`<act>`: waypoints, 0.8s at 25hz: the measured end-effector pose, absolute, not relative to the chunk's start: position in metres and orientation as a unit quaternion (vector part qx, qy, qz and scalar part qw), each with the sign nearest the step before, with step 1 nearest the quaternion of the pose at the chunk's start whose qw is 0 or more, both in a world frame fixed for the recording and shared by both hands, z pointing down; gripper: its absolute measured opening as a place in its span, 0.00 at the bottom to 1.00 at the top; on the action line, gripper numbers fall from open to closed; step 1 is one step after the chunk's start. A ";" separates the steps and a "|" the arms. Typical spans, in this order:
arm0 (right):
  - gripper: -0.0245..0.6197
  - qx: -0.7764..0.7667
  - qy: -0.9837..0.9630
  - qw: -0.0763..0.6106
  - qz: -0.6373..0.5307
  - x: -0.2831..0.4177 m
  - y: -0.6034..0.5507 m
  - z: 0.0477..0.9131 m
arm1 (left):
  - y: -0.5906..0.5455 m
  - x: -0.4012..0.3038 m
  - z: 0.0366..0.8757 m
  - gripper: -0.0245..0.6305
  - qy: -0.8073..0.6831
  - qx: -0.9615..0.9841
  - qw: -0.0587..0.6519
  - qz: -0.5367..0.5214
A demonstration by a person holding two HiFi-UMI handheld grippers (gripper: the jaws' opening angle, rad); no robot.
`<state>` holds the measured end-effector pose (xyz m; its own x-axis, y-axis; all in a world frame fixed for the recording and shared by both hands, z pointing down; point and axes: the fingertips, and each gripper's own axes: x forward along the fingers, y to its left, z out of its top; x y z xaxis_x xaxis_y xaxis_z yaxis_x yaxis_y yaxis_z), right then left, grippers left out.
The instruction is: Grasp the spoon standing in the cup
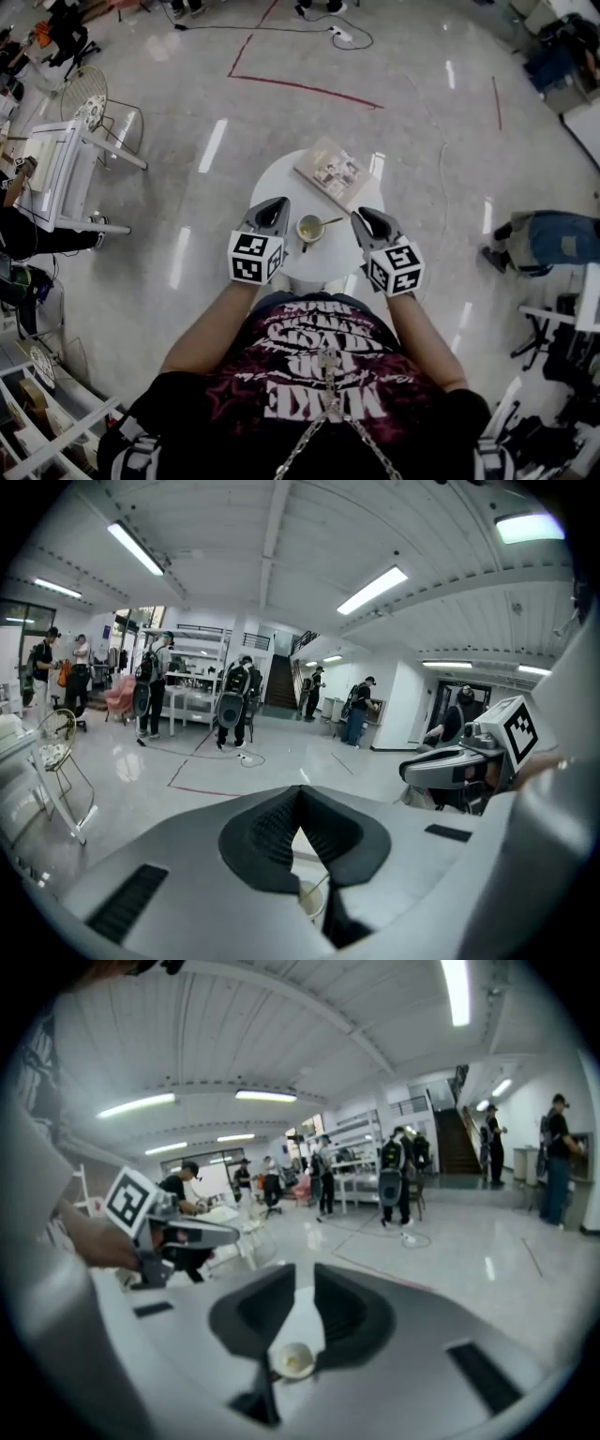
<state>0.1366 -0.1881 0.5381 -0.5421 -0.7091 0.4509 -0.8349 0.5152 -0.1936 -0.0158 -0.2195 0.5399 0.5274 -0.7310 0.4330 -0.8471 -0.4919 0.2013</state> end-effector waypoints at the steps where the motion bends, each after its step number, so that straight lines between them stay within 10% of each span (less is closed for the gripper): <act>1: 0.16 0.452 -0.860 0.153 0.179 0.134 -0.191 0.525 | -0.222 -0.012 0.529 0.07 -0.464 0.855 0.185 0.138; 20: 0.10 0.450 -0.889 0.036 -0.078 0.142 -0.177 0.390 | -0.208 0.032 0.405 0.07 -0.513 0.858 -0.013 0.013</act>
